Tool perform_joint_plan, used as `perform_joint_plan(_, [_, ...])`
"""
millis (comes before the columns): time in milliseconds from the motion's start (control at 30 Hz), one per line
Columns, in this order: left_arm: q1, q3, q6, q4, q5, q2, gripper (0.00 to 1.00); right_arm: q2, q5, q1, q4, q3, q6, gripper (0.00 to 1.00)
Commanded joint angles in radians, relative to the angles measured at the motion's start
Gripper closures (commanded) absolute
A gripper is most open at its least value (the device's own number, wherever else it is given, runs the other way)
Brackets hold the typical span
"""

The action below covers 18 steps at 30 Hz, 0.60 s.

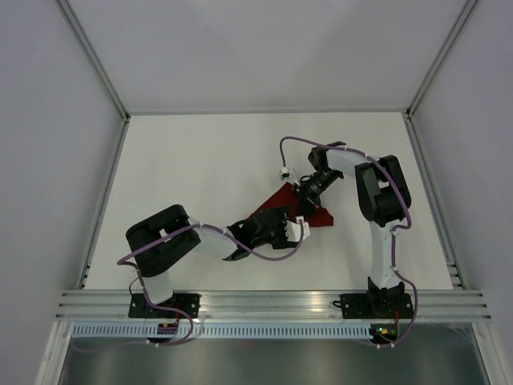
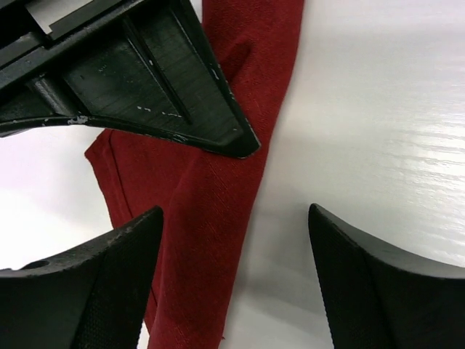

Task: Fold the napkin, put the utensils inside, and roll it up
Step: Roll the napkin with the utensil

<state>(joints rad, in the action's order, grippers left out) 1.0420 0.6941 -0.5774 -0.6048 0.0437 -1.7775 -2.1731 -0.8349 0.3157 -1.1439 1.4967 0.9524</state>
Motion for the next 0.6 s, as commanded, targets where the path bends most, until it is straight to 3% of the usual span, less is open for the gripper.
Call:
perform_joint_plan(0, [-0.003,0.028,-0.052,-0.053,0.038,-0.039,0.17,-0.091,0.146,0.008,0.096,-0.049,0.036,0.98])
perform_joint_plan(300, [-0.034,0.059,-0.019,-0.013,-0.018,-0.069,0.50,-0.099,0.154,0.006,0.099,-0.047,0.032,0.98])
perform_joint_plan(467, [-0.045,0.087,-0.003,0.039,-0.039,-0.089,0.58,-0.094,0.157,0.008,0.098,-0.046,0.031,0.98])
perform_joint_plan(533, [-0.050,0.108,0.007,0.075,-0.065,-0.095,0.72,-0.090,0.157,0.008,0.098,-0.047,0.031,0.98])
perform_joint_plan(567, [-0.050,0.113,0.017,0.085,-0.068,-0.099,0.75,-0.087,0.157,0.008,0.099,-0.047,0.029,0.98])
